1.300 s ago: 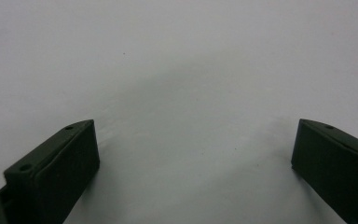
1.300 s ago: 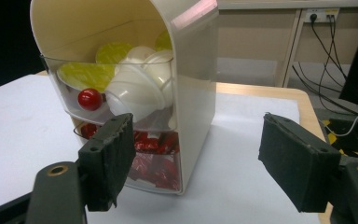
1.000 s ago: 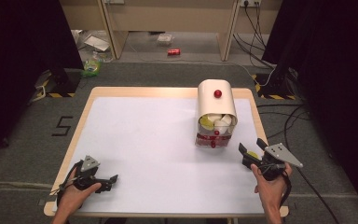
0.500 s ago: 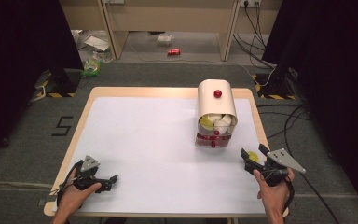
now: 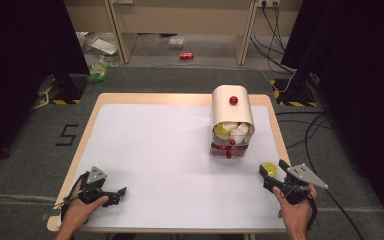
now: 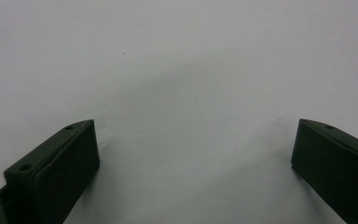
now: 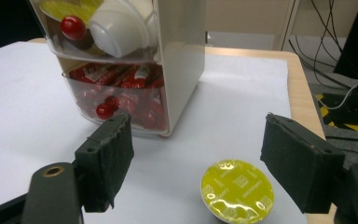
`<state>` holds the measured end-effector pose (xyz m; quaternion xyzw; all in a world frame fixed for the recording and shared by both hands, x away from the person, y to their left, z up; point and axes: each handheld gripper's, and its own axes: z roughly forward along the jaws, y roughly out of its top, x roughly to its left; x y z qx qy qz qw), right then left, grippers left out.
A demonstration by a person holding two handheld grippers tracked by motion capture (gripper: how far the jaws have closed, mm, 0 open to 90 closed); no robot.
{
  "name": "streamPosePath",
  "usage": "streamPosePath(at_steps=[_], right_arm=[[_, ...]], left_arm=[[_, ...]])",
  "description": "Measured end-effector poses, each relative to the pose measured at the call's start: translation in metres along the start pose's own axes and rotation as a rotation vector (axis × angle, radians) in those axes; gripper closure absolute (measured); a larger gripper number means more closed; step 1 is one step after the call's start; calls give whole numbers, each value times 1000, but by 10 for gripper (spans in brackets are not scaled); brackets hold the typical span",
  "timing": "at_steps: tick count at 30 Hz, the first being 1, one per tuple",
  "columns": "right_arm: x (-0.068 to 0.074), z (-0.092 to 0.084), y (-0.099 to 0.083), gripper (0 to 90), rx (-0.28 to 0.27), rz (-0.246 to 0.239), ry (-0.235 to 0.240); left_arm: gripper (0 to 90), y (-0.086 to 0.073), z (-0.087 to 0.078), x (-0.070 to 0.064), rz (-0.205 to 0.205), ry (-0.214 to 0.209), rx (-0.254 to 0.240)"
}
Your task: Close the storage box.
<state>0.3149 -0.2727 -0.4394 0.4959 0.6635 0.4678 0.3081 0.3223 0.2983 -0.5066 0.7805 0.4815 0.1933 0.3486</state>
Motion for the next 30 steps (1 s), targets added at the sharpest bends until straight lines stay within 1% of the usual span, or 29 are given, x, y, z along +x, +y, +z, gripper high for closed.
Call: streamPosePath(at_steps=[3, 6, 7, 15, 21, 22, 25, 30], right_arm=[[-1, 0, -2, 244, 9, 3, -2], [-3, -2, -5, 219, 20, 4, -6], [-2, -2, -6, 215, 24, 12, -7], [-3, -3, -11, 189, 46, 5, -6], [-3, -5, -15, 169, 75, 4, -4], [-3, -5, -17, 168, 86, -4, -5], [-2, -5, -18, 169, 92, -4, -1], [-2, -6, -22, 169, 115, -19, -6]], left_arm=[[0, 0, 0, 0, 0, 0, 0], [0, 0, 0, 0, 0, 0, 0], [0, 0, 0, 0, 0, 0, 0], [0, 0, 0, 0, 0, 0, 0], [0, 0, 0, 0, 0, 0, 0], [0, 0, 0, 0, 0, 0, 0], [0, 0, 0, 0, 0, 0, 0], [0, 0, 0, 0, 0, 0, 0]])
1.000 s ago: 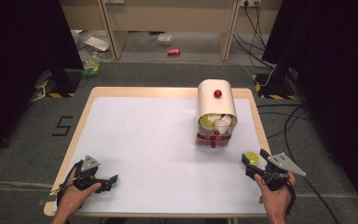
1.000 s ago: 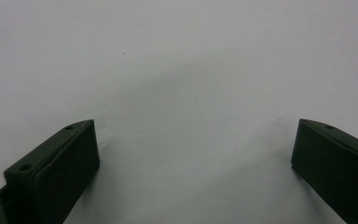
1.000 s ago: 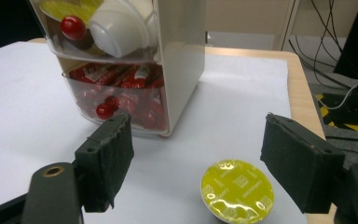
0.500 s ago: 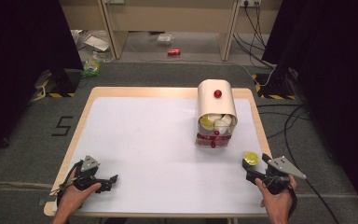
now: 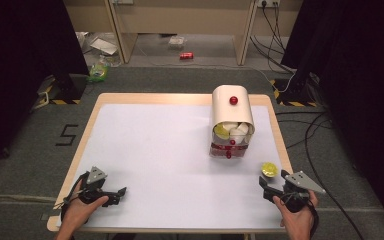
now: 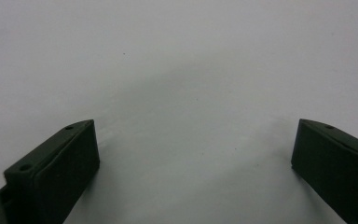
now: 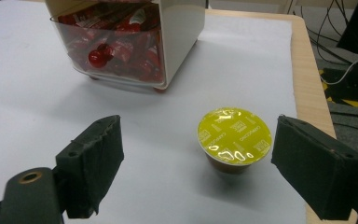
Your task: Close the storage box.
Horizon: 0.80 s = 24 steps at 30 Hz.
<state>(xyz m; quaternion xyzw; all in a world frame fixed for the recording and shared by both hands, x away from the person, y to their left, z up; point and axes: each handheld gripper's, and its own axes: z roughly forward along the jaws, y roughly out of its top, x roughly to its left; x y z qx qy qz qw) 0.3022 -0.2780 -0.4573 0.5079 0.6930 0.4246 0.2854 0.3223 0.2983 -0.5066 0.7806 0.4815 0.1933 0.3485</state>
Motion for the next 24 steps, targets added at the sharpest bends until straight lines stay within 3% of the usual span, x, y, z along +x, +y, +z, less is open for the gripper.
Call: streamPosePath(at_steps=[24], right_arm=[[-2, -7, -15, 169, 54, 2, 15]], left_arm=[[0, 0, 0, 0, 0, 1, 0]])
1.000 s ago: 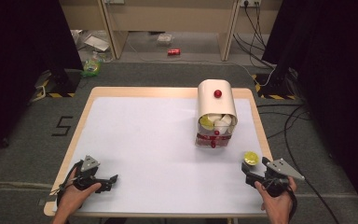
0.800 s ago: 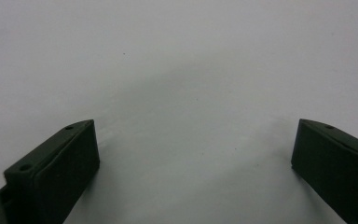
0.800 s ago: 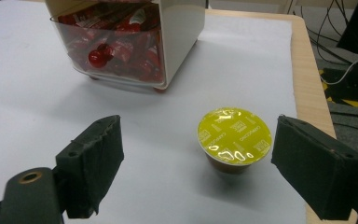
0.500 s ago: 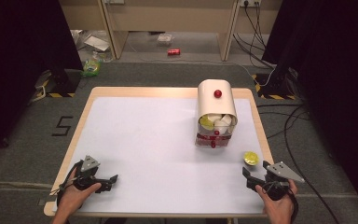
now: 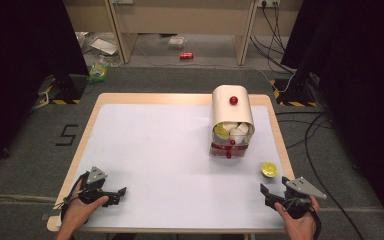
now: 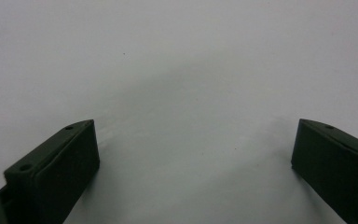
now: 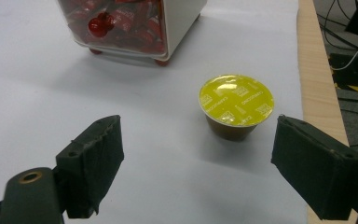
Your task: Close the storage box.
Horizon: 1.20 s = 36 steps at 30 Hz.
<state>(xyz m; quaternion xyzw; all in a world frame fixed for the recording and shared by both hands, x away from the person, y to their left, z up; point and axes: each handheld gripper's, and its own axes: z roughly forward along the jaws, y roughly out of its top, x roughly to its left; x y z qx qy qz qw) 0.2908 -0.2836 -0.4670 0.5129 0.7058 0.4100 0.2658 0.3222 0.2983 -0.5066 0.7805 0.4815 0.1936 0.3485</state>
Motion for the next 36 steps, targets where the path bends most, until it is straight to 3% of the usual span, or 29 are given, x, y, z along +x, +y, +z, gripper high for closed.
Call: streamPosePath(at_steps=[36], right_arm=[[1, -2, -17, 171, 104, -30, 28]], left_arm=[[0, 0, 0, 0, 0, 1, 0]])
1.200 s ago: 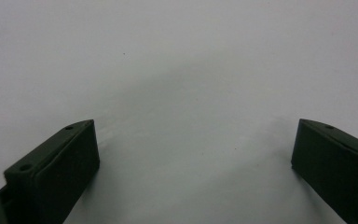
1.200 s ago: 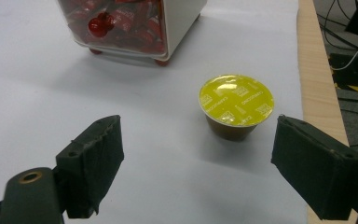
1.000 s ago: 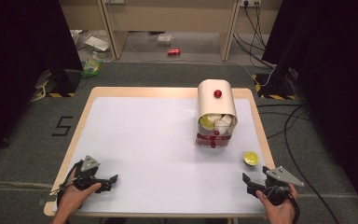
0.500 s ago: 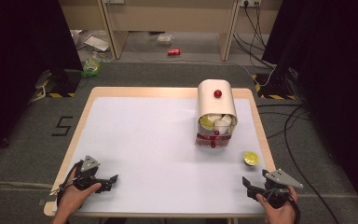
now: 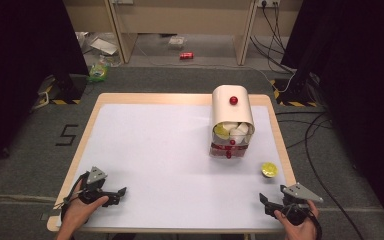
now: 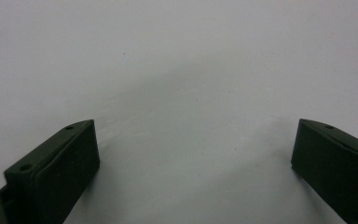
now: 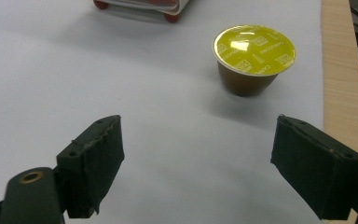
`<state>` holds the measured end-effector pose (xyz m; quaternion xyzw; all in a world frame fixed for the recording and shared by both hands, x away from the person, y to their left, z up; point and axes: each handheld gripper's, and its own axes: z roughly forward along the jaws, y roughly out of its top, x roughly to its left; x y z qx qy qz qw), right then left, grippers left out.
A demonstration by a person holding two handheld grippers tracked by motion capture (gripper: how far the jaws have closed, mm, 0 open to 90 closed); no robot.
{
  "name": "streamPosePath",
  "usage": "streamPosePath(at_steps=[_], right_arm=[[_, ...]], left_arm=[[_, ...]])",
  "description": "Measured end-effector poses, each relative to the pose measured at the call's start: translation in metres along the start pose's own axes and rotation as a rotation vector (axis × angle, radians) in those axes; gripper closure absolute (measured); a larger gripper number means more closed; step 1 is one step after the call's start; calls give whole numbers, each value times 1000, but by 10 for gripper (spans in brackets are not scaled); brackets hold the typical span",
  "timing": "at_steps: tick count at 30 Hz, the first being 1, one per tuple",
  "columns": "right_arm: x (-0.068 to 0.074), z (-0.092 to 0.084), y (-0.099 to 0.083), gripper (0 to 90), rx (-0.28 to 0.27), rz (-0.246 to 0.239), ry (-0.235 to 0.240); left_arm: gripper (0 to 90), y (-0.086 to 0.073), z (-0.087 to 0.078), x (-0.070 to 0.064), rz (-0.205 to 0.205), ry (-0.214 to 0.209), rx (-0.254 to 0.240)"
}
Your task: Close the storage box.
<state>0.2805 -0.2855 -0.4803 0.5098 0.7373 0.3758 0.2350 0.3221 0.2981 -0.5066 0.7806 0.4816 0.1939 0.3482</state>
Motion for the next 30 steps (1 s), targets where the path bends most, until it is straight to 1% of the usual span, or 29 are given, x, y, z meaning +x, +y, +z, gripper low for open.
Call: streamPosePath(at_steps=[3, 17, 30], right_arm=[[0, 0, -1, 171, 6, 5, 3], [1, 0, -6, 171, 45, -12, 7], [1, 2, -11, 170, 97, -27, 11]], left_arm=[[0, 0, 0, 0, 0, 0, 0], [0, 0, 0, 0, 0, 0, 0], [0, 0, 0, 0, 0, 0, 0]])
